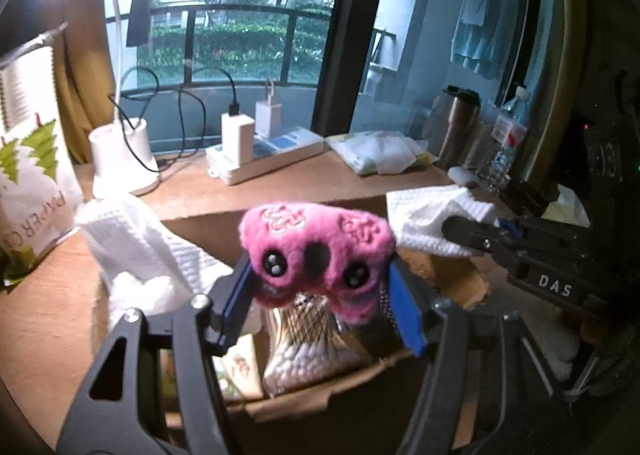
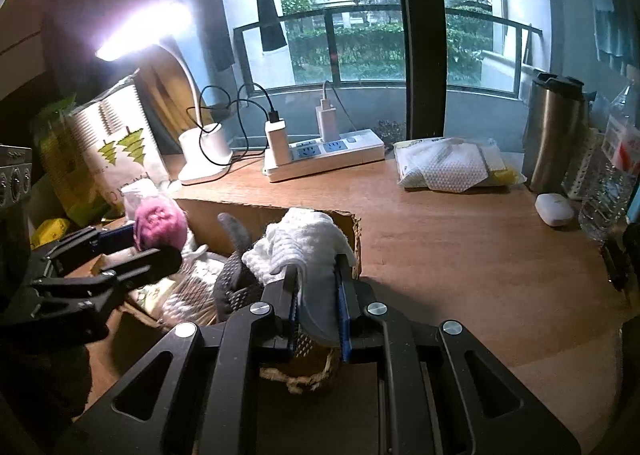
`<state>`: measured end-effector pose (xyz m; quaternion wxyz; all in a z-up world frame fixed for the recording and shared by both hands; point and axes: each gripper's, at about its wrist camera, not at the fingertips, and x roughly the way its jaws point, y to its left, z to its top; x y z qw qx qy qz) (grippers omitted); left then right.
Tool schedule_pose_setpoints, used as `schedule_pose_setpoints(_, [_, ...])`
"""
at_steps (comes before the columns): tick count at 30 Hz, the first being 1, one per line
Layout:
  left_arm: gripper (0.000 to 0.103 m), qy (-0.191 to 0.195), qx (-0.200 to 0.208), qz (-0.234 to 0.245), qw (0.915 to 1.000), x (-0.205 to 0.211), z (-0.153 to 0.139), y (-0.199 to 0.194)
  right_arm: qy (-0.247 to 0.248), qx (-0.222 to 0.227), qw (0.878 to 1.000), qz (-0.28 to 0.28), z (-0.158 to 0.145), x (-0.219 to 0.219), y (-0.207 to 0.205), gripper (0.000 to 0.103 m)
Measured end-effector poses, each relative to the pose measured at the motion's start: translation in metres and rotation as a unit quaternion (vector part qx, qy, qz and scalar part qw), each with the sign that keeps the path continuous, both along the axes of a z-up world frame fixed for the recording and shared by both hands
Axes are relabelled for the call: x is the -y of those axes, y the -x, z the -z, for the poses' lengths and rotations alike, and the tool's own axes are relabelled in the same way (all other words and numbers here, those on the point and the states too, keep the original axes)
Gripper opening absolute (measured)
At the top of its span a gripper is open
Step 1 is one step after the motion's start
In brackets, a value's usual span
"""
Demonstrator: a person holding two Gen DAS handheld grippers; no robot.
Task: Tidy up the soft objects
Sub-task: 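Carry the tissue sheet and pink plush into the box and open both grippers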
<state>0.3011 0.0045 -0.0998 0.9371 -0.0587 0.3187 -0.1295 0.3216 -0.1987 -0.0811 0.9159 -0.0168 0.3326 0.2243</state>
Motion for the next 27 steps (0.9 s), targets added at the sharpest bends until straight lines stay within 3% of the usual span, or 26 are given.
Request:
schedule_pose_setpoints(10, [0.064, -0.004, -0.045, -0.005, 0.999, 0.001, 0.027, -0.02, 0.023, -0.016, 1.0, -0.003, 0.02, -0.018, -0.014, 0.017])
schedule_pose_setpoints(16, [0.068, -0.01, -0.055, -0.002, 0.9985, 0.003, 0.031, -0.022, 0.056, -0.007, 0.998, 0.003, 0.028, -0.028, -0.013, 0.017])
schedule_pose_setpoints(19, [0.071, -0.01, -0.053, 0.0, 0.9985, 0.002, 0.028, -0.019, 0.05, -0.011, 0.999, 0.009, 0.028, -0.025, -0.013, 0.018])
schedule_pose_setpoints(22, [0.073, -0.009, -0.04, -0.003, 0.9991, 0.0, 0.021, -0.013, 0.04, -0.017, 0.999, 0.011, 0.026, -0.023, -0.012, 0.023])
schedule_pose_setpoints(27, [0.076, -0.008, -0.022, -0.011, 0.9997, -0.007, 0.01, -0.002, 0.032, -0.017, 0.999, 0.006, 0.023, -0.026, -0.002, 0.042])
